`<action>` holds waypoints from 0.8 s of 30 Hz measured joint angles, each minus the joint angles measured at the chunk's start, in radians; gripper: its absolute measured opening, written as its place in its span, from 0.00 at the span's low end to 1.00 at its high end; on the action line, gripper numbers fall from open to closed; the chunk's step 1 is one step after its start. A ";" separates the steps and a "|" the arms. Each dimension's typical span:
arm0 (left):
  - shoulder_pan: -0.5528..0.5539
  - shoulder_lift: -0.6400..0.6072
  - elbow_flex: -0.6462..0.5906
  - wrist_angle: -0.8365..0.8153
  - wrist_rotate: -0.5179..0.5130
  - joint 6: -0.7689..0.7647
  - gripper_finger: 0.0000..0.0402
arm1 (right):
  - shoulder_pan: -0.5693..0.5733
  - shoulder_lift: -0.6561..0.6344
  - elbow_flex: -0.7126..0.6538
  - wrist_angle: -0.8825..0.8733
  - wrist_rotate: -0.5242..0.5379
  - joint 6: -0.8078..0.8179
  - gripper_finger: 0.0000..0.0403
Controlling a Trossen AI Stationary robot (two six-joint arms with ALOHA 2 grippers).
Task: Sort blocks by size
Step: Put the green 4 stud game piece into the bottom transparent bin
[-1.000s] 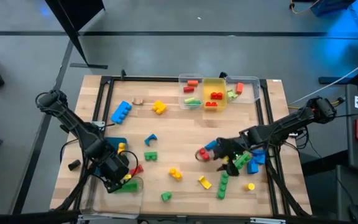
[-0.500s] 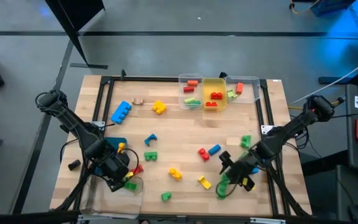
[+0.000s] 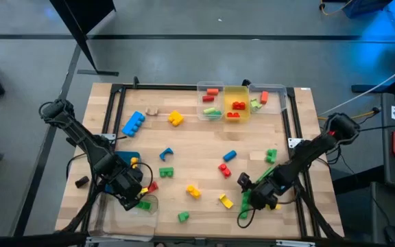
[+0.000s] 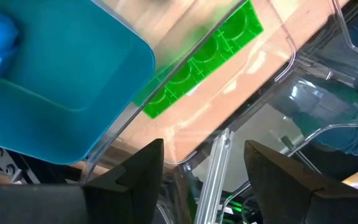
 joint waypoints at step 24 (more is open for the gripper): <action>0.019 -0.032 0.000 0.152 -0.108 0.165 0.52 | -0.054 0.065 0.137 0.002 -0.008 0.277 0.35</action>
